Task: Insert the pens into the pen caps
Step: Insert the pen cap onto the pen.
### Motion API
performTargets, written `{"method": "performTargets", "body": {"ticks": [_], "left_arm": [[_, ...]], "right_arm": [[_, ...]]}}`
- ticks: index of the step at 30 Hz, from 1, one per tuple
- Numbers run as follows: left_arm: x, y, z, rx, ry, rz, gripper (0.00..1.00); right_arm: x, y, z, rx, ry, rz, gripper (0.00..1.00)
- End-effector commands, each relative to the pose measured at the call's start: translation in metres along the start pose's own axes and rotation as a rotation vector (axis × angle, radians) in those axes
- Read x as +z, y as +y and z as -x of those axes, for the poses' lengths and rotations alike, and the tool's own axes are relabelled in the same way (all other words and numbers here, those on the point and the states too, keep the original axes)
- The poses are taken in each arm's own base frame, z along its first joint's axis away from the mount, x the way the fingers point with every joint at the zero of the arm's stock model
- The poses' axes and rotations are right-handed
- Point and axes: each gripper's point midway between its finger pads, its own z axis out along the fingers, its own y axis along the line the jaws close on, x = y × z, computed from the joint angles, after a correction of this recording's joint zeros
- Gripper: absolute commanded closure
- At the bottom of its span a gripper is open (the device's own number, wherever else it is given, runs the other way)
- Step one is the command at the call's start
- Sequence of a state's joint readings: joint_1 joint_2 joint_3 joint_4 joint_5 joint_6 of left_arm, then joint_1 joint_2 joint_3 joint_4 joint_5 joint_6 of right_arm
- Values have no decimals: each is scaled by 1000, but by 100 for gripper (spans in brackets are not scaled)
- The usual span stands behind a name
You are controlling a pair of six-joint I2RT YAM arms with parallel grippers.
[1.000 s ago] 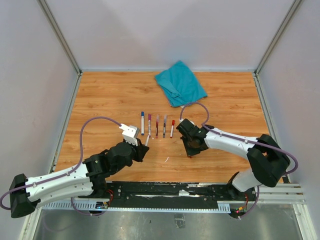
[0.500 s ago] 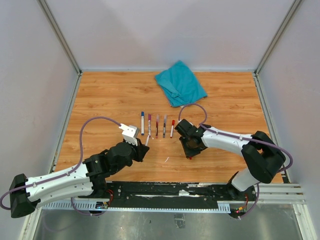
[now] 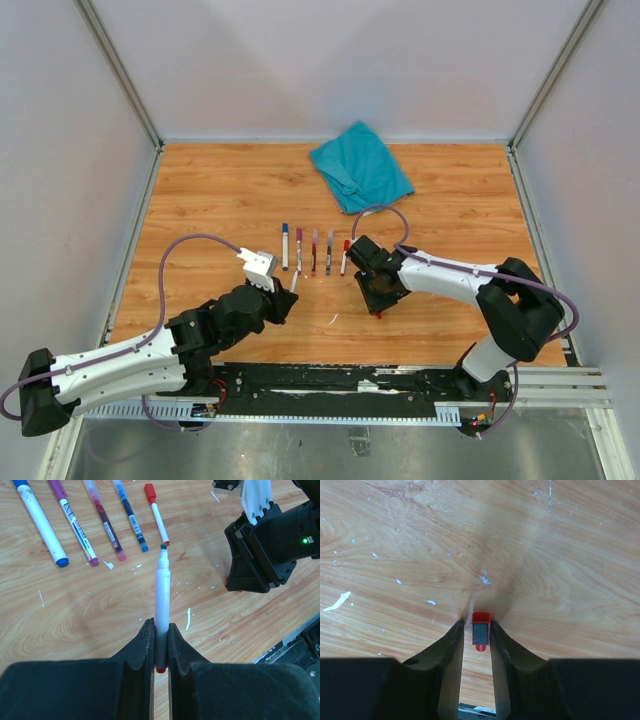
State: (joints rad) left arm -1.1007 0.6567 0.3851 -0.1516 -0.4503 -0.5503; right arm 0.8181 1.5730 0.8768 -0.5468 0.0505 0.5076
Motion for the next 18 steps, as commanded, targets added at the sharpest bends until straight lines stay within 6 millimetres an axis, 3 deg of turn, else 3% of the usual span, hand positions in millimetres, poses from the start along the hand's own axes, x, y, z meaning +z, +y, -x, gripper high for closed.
{"method": "performTargets", "body": {"ticks": [1, 6, 10, 11, 14, 18], "left_arm": [[1, 0, 7, -21, -30, 1, 99], [1, 0, 6, -21, -27, 4, 99], [2, 2, 6, -39, -28, 19, 100], [2, 2, 6, -45, -30, 17, 99], [1, -2, 8, -58, -37, -1, 100], [1, -7, 13, -64, -44, -17, 100]], "right_arm": [[8, -8, -16, -31, 56, -43, 73], [7, -13, -24, -53, 88, -61, 77], [5, -15, -26, -76, 105, -64, 98], [3, -14, -24, -79, 99, -62, 99], [-9, -11, -11, -80, 25, -36, 99], [-43, -7, 21, -80, -167, 10, 99]]}}
